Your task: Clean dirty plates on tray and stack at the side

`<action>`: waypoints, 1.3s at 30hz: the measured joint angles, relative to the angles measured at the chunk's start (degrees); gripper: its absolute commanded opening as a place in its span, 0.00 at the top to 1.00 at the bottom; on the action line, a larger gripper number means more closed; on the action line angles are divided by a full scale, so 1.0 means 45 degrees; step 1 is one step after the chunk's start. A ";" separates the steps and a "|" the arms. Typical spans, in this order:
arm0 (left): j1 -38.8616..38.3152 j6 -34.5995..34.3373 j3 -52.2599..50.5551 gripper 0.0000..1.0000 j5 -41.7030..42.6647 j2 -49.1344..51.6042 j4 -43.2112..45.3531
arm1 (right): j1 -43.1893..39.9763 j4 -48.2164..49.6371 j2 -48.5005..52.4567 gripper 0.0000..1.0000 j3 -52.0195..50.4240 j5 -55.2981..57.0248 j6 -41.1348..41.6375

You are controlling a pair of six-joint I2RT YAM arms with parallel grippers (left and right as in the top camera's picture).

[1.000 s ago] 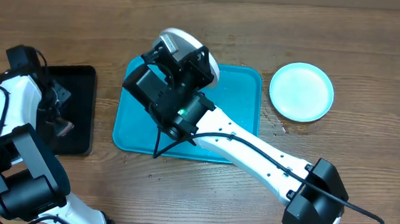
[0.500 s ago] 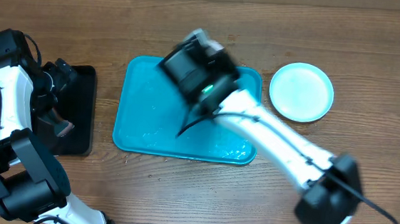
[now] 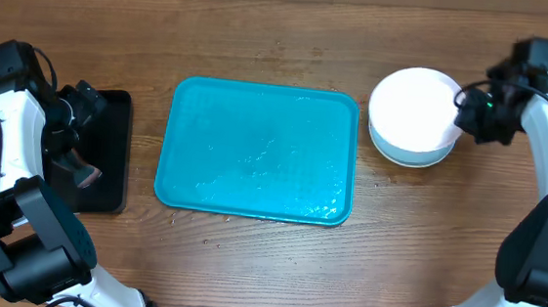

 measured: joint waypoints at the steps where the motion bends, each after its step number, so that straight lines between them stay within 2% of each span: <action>1: 0.0000 0.0000 0.0000 0.00 0.0015 0.0000 0.0000 | -0.0282 0.0612 0.0000 0.96 -0.0563 -0.0199 0.0136; 2: 0.0000 0.0000 0.0000 0.00 0.0029 0.0000 0.0000 | -0.0447 0.1112 0.0000 0.96 -0.1015 -0.0335 0.0296; 3: -0.0005 0.0000 0.0000 0.00 0.0034 0.0000 0.0005 | -0.0515 0.1496 0.0000 0.88 -0.1384 -0.0403 0.0389; 4: 0.0000 0.0000 0.0000 0.00 0.0034 0.0000 0.0000 | -0.0529 0.1821 0.0000 0.48 -0.1739 -0.0432 0.0471; 5: 0.0000 0.0000 0.0000 0.00 0.0034 0.0000 0.0005 | -0.0520 0.2118 0.0000 0.33 -0.2108 -0.0495 0.0690; 6: 0.0000 0.0000 0.0000 0.00 0.0034 0.0000 0.0005 | -0.0515 0.2254 0.0000 0.23 -0.2288 -0.0568 0.0777; 7: 0.0000 0.0000 0.0000 0.00 0.0034 0.0000 0.0005 | -0.0505 0.2297 0.0000 0.20 -0.2375 -0.0627 0.0831; 8: 0.0000 0.0000 0.0000 0.00 0.0034 0.0000 0.0010 | -0.0500 0.2293 0.0000 0.03 -0.2395 -0.0670 0.0894; 9: 0.0000 0.0000 0.0000 0.00 0.0034 0.0000 0.0005 | -0.0495 0.2259 0.0000 0.00 -0.2395 -0.0738 0.0923; 16: 0.0000 0.0000 0.0000 0.00 0.0029 0.0000 0.0010 | -0.0495 0.0500 -0.1039 0.00 -0.2463 -0.1195 0.0991; 20: 0.0000 0.0000 0.0000 0.00 0.0034 0.0000 0.0005 | -0.0223 -0.1209 -0.4838 0.00 -0.2487 -0.1258 0.0787; 22: -0.0005 0.0000 0.0000 0.00 0.0029 0.0000 0.0010 | 0.0495 -0.1943 -0.7261 0.00 -0.2472 -0.1341 0.0724; 26: 0.0000 0.0000 0.0000 0.00 0.0034 0.0000 0.0005 | 0.2030 -0.3429 -0.9811 0.00 -0.2463 -0.1428 0.0714; 31: 0.0000 0.0000 0.0000 0.00 0.0029 0.0000 0.0005 | 0.2676 -0.3798 -1.1094 0.00 -0.2463 -0.1423 0.0709; 39: 0.0000 0.0000 0.0000 0.00 0.0034 0.0000 0.0010 | 0.2676 -0.4702 -1.1069 0.00 -0.2463 -0.1394 0.0709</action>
